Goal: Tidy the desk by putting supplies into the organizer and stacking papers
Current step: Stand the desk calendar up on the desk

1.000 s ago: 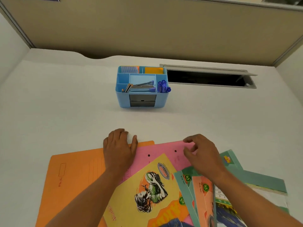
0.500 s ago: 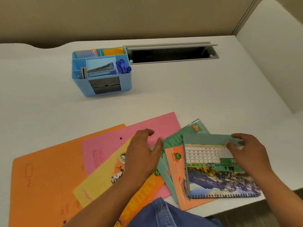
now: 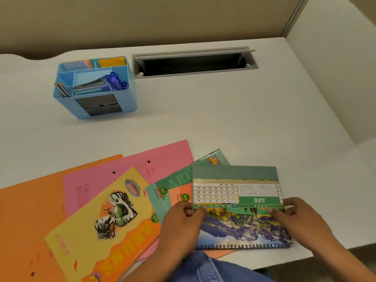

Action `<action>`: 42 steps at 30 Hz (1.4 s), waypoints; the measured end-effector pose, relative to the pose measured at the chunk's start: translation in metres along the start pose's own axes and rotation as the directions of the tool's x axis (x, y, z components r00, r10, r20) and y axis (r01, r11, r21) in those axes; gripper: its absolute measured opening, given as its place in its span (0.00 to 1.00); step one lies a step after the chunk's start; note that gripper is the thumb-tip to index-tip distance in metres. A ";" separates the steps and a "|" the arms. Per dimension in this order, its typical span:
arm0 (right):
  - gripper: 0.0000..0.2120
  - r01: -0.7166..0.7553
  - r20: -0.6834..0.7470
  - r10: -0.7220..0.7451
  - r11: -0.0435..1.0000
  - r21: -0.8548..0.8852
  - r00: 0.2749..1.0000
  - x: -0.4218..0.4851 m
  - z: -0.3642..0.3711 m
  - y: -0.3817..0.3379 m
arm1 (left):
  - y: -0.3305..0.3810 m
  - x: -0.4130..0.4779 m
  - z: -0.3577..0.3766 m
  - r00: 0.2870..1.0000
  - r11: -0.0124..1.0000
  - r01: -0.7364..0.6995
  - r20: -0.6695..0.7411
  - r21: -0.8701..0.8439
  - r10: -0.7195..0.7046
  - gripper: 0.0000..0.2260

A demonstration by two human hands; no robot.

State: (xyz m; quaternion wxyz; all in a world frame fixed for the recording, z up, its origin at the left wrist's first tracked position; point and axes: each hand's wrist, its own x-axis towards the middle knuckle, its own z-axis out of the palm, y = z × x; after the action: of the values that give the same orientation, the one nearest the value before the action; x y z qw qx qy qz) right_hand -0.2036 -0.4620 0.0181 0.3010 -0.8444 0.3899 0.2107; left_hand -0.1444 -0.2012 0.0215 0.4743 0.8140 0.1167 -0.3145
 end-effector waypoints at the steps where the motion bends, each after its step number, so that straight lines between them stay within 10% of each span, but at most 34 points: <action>1: 0.16 0.020 -0.015 -0.019 1.000 0.024 1.000 0.003 -0.002 -0.001 | 0.003 -0.001 0.004 0.999 0.999 0.018 -0.034 -0.047 -0.020 0.11; 16: 0.08 0.265 -0.197 -0.191 0.829 0.492 0.962 0.033 -0.058 -0.028 | 0.067 0.012 -0.008 0.960 0.941 -0.251 -0.186 -0.226 0.211 0.07; 26: 0.12 0.454 -0.379 -0.292 0.260 0.852 0.878 0.039 -0.118 -0.066 | 0.129 0.030 -0.040 0.876 0.726 -0.481 -0.301 -0.491 0.377 0.04; 30: 0.21 0.539 -0.436 -0.404 0.185 0.821 0.804 0.047 -0.119 -0.076 | 0.149 0.042 -0.042 0.858 0.684 -0.513 -0.340 -0.519 0.385 0.14; 42: 0.09 0.567 -0.472 -0.315 0.423 0.707 0.824 0.084 -0.119 -0.112 | 0.198 0.100 -0.043 0.868 0.799 -0.496 -0.231 -0.341 0.440 0.11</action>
State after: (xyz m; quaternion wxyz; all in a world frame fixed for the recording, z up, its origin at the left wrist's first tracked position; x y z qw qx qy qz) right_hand -0.0505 -0.5294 0.0939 0.6486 -0.6939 0.2402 -0.2003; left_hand 0.0467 -0.2788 0.1129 0.6797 0.7267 0.0046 -0.0997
